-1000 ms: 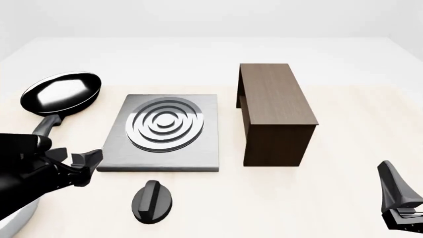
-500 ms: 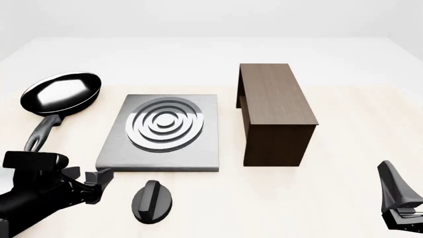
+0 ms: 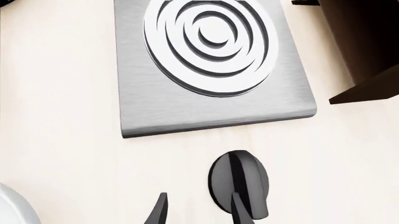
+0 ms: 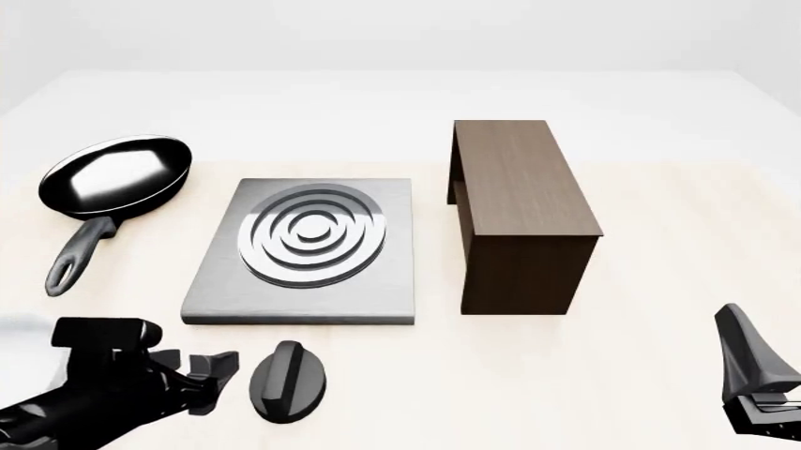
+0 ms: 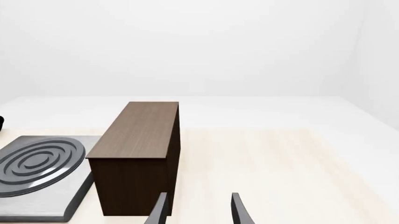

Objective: Turn on the stove.

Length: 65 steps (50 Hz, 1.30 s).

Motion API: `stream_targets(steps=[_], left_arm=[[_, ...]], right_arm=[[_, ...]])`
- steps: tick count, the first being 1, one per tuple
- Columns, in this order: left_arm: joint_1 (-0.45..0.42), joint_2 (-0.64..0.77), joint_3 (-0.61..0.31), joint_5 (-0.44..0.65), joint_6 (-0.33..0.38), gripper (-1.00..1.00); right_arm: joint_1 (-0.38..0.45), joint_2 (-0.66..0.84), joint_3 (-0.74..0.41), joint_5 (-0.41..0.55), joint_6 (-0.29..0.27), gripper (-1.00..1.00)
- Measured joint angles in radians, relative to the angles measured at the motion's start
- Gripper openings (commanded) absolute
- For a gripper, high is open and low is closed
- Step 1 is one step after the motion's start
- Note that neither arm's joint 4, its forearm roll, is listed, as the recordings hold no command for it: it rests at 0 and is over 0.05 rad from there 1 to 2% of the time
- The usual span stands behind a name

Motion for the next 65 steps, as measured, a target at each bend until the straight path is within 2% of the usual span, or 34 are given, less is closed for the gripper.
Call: stream_targets(steps=[26,49,65], left_arm=[[-0.065,0.257,0.089,-0.274,-0.108,1.0],[-0.144,0.322,0.074,-0.329,-0.167,1.0],[-0.205,0.36,0.01,-0.333,-0.193,1.0]], right_arm=[[0.0,0.0,0.0,0.0,0.0,1.0],[0.0,0.0,0.0,0.0,0.0,1.0],[0.0,0.0,0.0,0.0,0.0,1.0]])
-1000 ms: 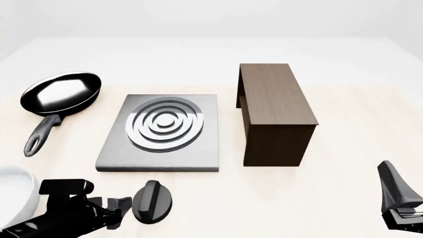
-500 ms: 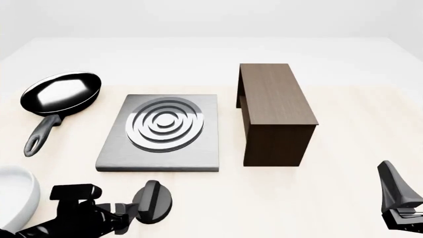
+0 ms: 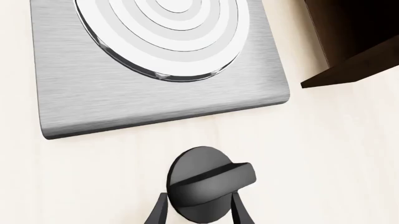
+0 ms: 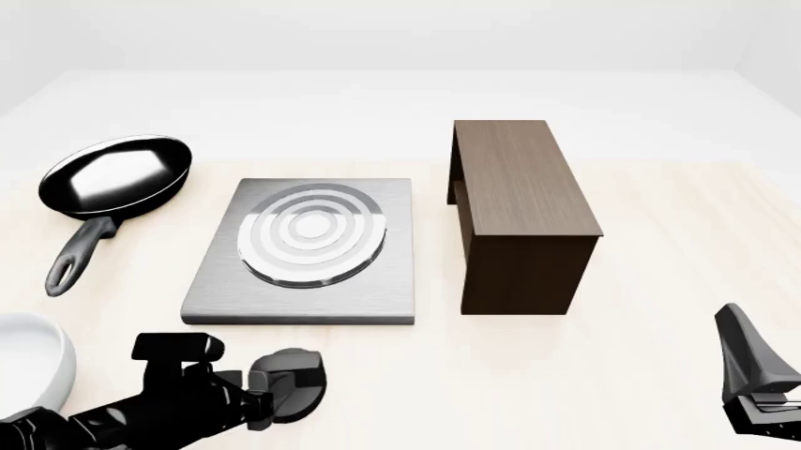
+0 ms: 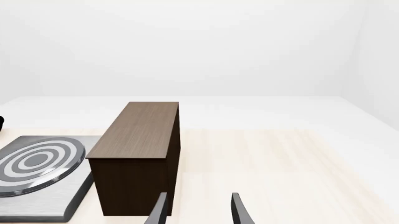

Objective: Turn on the stove.

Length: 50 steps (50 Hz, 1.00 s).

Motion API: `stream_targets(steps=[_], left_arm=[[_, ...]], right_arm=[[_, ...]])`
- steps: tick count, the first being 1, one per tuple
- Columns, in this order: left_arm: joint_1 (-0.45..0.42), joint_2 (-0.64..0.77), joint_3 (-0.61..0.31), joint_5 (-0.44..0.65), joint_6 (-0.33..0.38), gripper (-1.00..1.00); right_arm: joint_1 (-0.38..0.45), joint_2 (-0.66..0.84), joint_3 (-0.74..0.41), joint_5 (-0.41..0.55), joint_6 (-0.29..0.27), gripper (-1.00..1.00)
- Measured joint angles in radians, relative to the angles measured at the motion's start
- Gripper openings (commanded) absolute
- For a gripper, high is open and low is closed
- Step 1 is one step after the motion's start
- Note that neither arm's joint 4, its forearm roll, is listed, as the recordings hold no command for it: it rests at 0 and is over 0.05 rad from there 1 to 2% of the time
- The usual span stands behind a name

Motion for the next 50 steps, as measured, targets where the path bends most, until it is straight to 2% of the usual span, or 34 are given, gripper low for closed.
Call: stream_targets(steps=[31,50], left_arm=[[-0.012,-0.049,-0.022,0.063,0.009,1.0],[0.009,-0.191,-0.041,0.202,0.027,1.0]], right_arm=[[0.0,0.0,0.0,0.0,0.0,1.0],[0.0,0.0,0.0,0.0,0.0,1.0]])
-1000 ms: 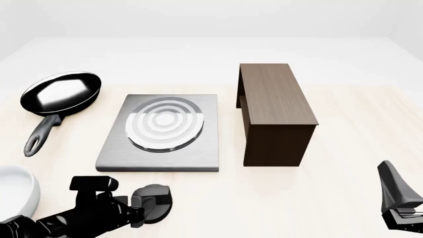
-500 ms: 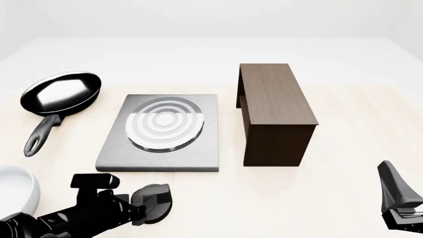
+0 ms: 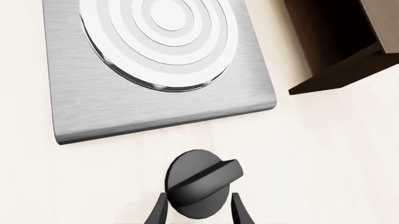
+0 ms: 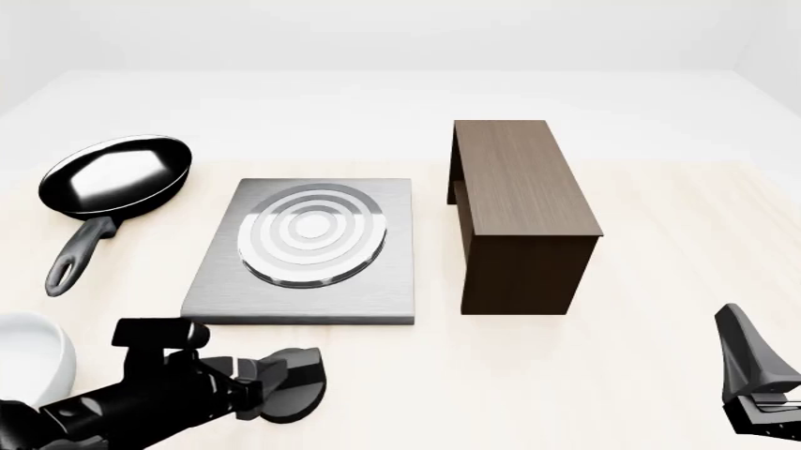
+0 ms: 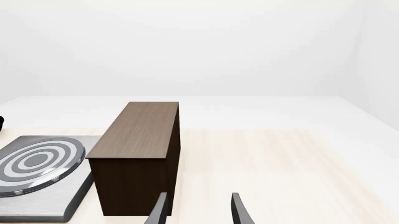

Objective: Turn on the stove.

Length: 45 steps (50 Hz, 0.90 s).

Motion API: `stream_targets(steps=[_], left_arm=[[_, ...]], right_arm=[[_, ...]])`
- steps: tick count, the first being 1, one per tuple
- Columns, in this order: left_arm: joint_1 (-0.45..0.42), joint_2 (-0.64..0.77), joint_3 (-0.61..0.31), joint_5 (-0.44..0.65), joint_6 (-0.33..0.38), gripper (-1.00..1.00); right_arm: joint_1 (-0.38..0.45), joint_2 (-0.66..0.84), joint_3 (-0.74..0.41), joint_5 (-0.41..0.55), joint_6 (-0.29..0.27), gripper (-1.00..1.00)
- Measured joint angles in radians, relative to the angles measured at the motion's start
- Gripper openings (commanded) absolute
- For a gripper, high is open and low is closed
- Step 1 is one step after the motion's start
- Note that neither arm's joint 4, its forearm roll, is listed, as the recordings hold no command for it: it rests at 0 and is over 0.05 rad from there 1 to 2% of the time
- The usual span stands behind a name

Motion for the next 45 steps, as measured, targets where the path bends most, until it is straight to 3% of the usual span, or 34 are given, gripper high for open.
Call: stream_targets(steps=[16,28,45], left_arm=[[0.071,-0.156,-0.04,0.16,0.055,1.0],[0.189,-0.293,-0.142,0.335,0.13,1.0],[0.377,-0.372,-0.288,0.483,0.222,1.0]], right_arm=[[0.0,0.0,0.0,0.0,0.0,1.0],[0.0,0.0,0.0,0.0,0.0,1.0],[0.0,0.0,0.0,0.0,0.0,1.0]])
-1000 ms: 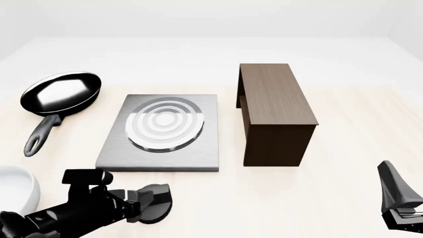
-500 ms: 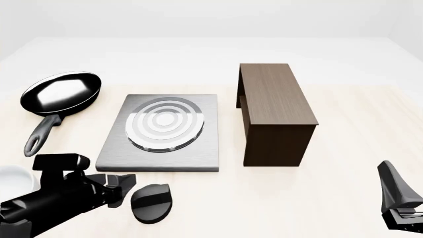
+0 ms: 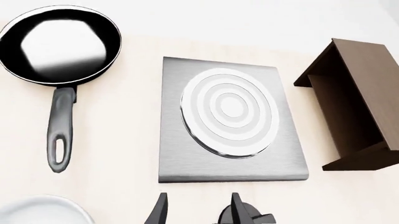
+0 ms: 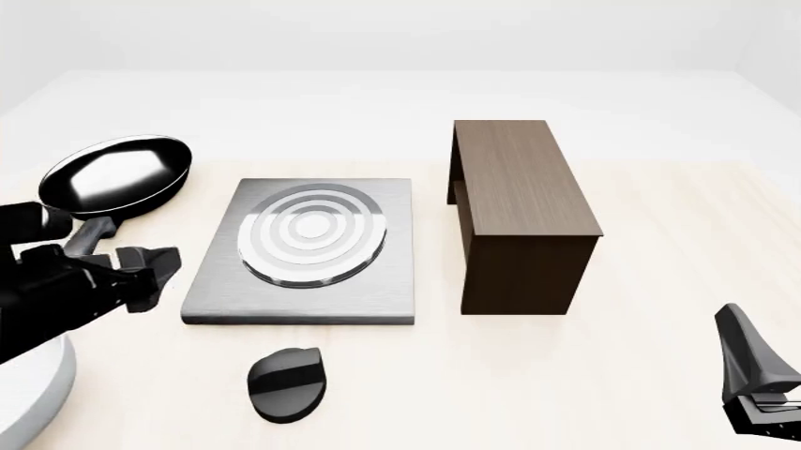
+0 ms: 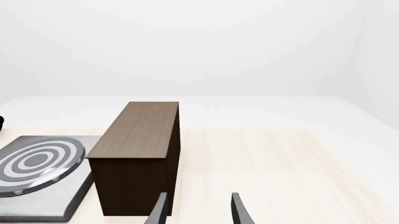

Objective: Turn on the stove.

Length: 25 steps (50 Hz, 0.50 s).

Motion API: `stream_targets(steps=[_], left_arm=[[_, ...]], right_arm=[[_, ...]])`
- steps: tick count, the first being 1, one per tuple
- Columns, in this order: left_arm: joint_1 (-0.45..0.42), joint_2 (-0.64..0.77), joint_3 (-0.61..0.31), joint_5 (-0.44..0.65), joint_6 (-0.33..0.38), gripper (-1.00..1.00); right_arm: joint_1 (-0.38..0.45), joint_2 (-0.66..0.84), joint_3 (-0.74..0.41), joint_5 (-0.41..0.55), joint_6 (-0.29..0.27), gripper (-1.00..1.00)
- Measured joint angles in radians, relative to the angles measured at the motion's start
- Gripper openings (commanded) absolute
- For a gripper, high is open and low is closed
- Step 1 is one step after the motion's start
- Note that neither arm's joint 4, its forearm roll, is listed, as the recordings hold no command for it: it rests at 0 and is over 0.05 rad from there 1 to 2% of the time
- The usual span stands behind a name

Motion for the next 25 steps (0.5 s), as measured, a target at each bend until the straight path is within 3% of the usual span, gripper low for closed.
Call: stream_targets(steps=[25], left_arm=[[0.282,-0.051,-0.21,0.153,0.077,1.0]], right_arm=[[0.0,0.0,0.0,0.0,0.0,1.0]])
